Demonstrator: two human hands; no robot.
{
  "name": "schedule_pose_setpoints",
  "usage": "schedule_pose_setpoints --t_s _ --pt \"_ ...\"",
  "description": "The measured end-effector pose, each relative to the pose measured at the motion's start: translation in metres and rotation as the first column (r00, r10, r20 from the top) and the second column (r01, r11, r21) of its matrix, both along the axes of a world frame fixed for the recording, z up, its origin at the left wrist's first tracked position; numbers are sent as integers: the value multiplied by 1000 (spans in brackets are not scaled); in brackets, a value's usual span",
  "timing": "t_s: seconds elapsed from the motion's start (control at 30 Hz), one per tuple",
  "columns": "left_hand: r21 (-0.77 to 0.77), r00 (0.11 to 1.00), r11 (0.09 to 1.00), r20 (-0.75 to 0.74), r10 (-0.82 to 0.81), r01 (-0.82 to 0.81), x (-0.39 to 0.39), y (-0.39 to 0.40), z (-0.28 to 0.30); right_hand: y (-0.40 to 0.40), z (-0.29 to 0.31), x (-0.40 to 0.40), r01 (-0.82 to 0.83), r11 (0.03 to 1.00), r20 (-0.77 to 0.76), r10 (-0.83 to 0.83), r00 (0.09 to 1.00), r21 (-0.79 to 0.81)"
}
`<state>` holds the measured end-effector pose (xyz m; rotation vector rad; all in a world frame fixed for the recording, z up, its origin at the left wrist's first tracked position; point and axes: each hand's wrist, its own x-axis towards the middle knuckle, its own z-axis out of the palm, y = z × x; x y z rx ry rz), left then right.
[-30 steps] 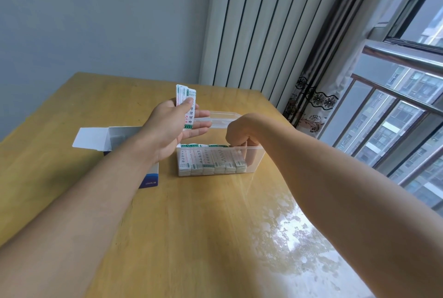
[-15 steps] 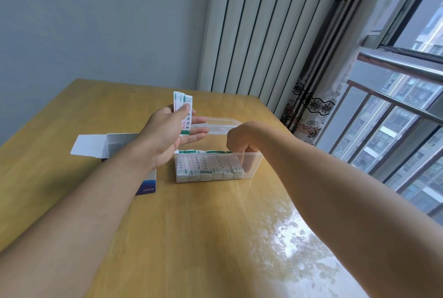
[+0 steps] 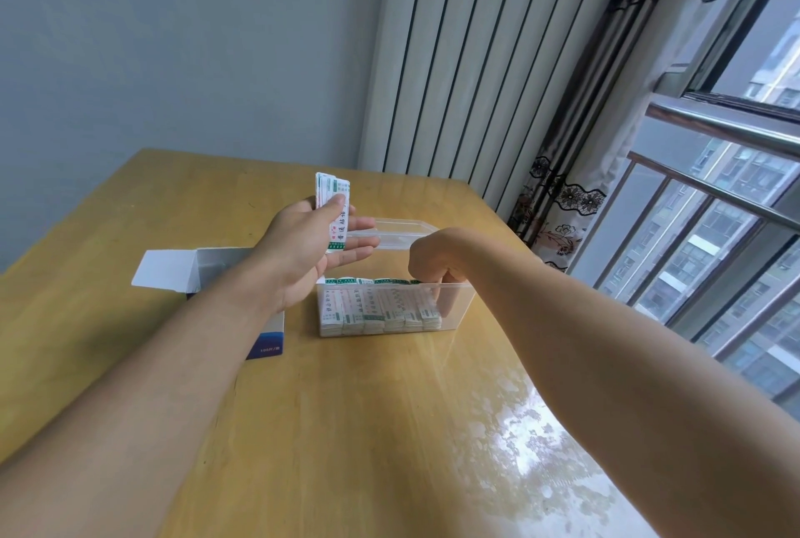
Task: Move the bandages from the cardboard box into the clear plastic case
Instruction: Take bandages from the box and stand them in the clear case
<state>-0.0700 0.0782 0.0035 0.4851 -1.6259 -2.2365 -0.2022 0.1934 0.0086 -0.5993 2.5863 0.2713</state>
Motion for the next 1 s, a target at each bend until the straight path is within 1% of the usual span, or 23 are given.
schedule_pose_setpoints --t_s 0.2,0.33,0.43,0.6,0.87,1.0 --pt "8 1000 1000 -9 -1 1 2 -1 2 2 1 3 -21 1000 -10 21 1000 6" --pt "19 1000 1000 -19 -1 2 3 -3 5 -1 4 3 -15 1000 44 15 999 10" --pt "18 1000 1000 -17 0 0 4 -3 5 -3 4 4 -43 997 68 39 997 60" --pt "19 1000 1000 -14 -3 3 3 -3 5 -4 1 -1 -27 994 108 15 994 105" --pt "25 1000 1000 -11 -5 5 3 -2 4 -2 1 -3 7 998 161 -18 987 69" --pt "44 1000 999 -23 -11 12 3 -3 5 -2 10 -4 24 1000 87 -25 996 10"
